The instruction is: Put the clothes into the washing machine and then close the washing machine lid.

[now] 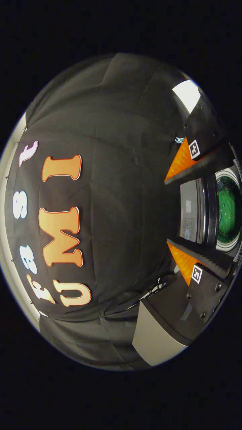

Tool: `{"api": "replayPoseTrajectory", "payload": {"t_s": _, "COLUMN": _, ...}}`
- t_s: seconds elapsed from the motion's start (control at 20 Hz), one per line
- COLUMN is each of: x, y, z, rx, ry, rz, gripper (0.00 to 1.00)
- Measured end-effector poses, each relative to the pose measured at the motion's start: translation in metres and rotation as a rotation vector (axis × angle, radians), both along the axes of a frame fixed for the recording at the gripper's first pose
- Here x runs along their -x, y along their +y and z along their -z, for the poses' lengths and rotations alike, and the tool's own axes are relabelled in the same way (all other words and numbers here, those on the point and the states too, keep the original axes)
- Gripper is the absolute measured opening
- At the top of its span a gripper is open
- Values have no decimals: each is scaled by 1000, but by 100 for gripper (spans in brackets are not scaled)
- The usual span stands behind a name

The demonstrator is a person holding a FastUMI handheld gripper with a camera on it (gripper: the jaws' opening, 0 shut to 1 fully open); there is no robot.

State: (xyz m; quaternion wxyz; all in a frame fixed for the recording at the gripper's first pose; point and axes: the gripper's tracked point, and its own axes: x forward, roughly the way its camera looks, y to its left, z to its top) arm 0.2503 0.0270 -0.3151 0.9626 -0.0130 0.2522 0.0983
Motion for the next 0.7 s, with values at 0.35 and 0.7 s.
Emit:
{"api": "replayPoseTrajectory", "payload": {"t_s": 0.35, "x": 63, "y": -8, "z": 36, "rx": 15, "ry": 74, "rz": 4, "gripper": 98}}
{"api": "replayPoseTrajectory", "payload": {"t_s": 0.7, "x": 105, "y": -18, "z": 84, "rx": -9, "ry": 192, "rz": 44, "gripper": 98}}
